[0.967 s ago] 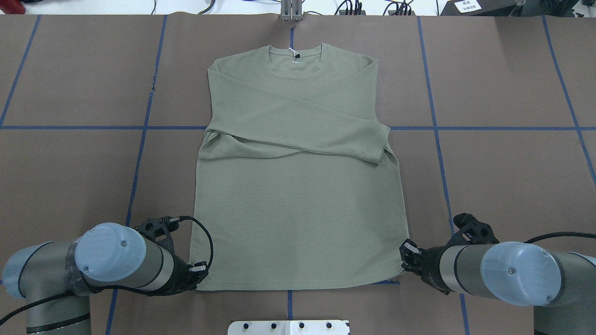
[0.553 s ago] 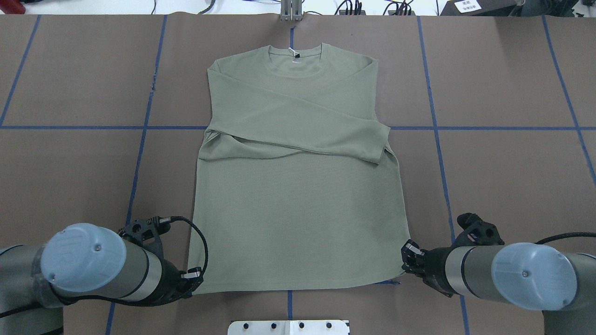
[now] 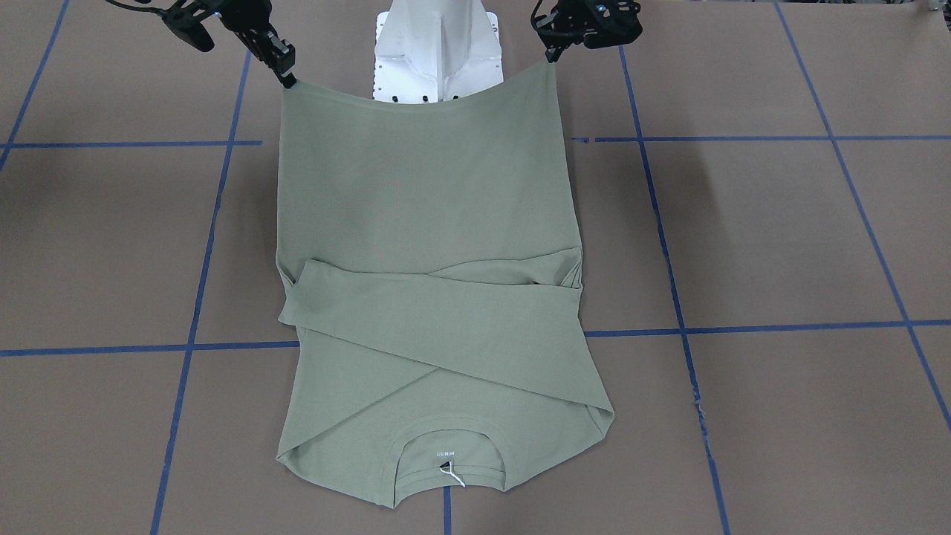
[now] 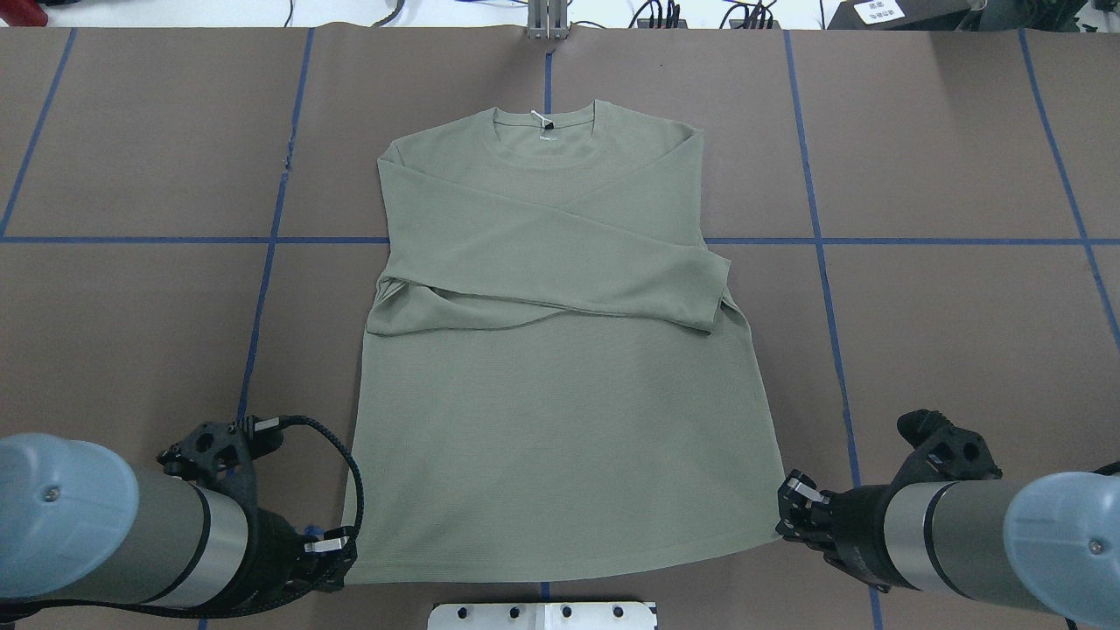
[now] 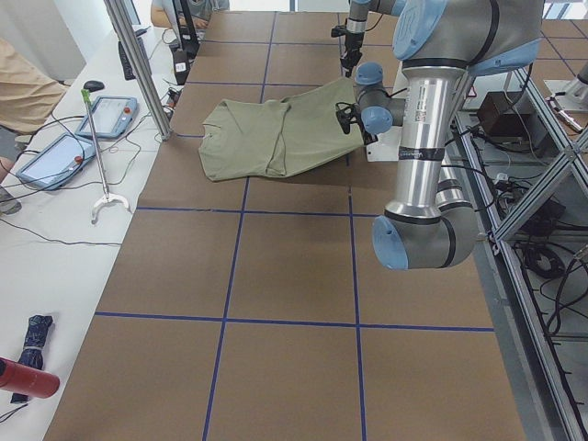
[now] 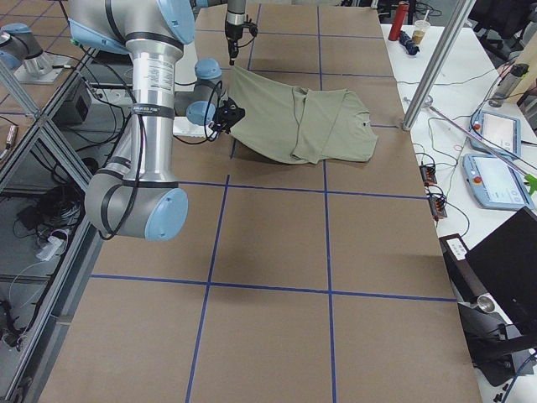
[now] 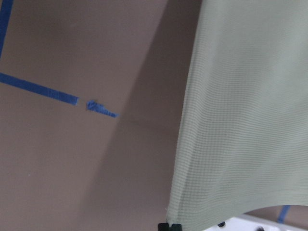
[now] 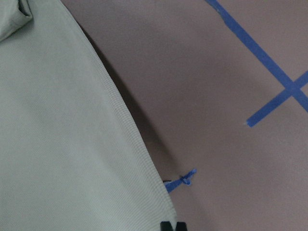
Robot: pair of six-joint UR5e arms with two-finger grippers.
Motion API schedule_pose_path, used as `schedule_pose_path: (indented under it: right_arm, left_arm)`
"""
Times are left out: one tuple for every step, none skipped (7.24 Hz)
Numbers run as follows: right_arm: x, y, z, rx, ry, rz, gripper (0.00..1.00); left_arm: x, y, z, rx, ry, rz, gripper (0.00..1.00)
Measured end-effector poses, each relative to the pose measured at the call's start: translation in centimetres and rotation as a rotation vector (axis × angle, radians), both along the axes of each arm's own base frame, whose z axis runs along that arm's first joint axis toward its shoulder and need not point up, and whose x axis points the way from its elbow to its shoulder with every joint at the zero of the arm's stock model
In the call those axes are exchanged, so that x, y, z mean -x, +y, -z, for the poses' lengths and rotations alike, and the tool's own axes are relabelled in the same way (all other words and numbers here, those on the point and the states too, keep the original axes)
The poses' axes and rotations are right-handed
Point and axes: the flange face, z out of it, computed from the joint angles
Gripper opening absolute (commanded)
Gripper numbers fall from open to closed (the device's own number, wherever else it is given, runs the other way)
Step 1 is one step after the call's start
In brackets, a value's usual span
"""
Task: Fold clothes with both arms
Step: 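Lift the hem with both grippers and fold it toward the collar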
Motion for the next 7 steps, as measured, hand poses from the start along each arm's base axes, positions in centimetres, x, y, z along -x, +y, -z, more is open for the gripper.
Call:
schedule_pose_path:
  right_arm:
    - [-1.0,-1.3,0.3,-0.005,0.002,-0.034,0.0]
    - [-1.7,-2.9,0.2,-0.033,0.013,-0.052,0.0]
    - [-1.6,-4.9,-0.2,-0.088,0.028,-0.039,0.0]
    - [-0.5,-8.2,-0.4,-0.135,0.041,-0.022,0.0]
    - [0.8,-12.9,-0.3,-0.161,0.054,-0.005,0.0]
    - [1.3,-17.9,0.3,-0.187,0.073,0.009,0.0]
    - [1.2,-22.4,1.0,-0.212,0.1,0.014,0.0]
  left_arm:
    - [0.9,-1.1,0.5,-0.008,0.002,0.026,0.0]
    - [1.5,-2.9,0.9,-0.042,-0.002,0.051,0.0]
    - [1.6,-5.8,1.1,-0.107,-0.009,0.07,0.0]
    - [1.0,-9.7,1.1,-0.163,-0.03,0.102,0.0]
    - [0.3,-14.3,1.1,-0.201,-0.059,0.141,0.0]
    - [0.1,-18.7,0.7,-0.235,-0.093,0.17,0.0]
    - [0.6,-22.4,-0.1,-0.274,-0.121,0.188,0.0]
